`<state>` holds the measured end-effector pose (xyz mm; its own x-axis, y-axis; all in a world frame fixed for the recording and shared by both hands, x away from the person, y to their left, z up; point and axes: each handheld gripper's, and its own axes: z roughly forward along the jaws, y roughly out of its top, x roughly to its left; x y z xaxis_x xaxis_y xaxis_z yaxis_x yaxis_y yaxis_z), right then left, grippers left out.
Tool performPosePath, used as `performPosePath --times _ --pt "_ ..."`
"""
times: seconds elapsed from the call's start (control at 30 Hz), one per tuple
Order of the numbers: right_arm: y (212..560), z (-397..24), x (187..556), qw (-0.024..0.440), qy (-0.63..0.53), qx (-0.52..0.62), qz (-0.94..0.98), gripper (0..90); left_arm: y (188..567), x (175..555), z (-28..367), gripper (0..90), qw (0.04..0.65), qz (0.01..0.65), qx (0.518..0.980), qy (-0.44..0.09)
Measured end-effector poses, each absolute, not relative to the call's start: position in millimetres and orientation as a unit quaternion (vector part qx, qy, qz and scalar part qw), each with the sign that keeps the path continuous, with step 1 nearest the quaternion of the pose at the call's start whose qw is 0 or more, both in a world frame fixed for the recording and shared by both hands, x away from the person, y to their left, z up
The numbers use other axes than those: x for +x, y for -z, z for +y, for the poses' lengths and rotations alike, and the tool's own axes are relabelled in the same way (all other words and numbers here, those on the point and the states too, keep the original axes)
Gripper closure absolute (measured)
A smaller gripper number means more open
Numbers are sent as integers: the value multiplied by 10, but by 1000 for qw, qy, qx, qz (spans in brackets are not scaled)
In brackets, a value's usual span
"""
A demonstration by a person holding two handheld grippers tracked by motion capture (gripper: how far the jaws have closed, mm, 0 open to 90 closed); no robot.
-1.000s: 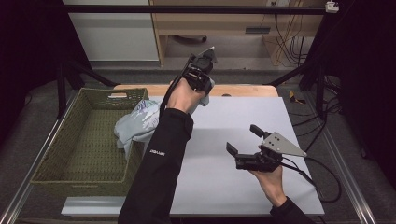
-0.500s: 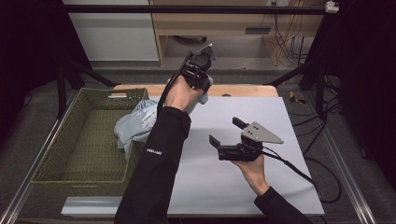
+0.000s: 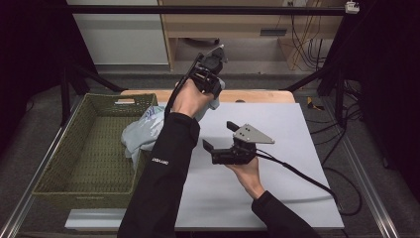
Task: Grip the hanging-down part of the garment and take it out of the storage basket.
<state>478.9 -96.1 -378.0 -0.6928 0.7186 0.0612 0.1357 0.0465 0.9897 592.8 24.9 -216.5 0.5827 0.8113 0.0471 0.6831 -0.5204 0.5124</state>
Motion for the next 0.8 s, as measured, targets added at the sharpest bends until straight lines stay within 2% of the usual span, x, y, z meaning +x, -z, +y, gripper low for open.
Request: performPosePath --times 0.5,0.8 --pt "3861 -609 5047 253 -608 325 679 7 2161 5936 246 787 220 431 863 -146" --pt "3978 -406 5189 228 -603 330 689 30 2149 5936 268 787 219 430 863 -145"
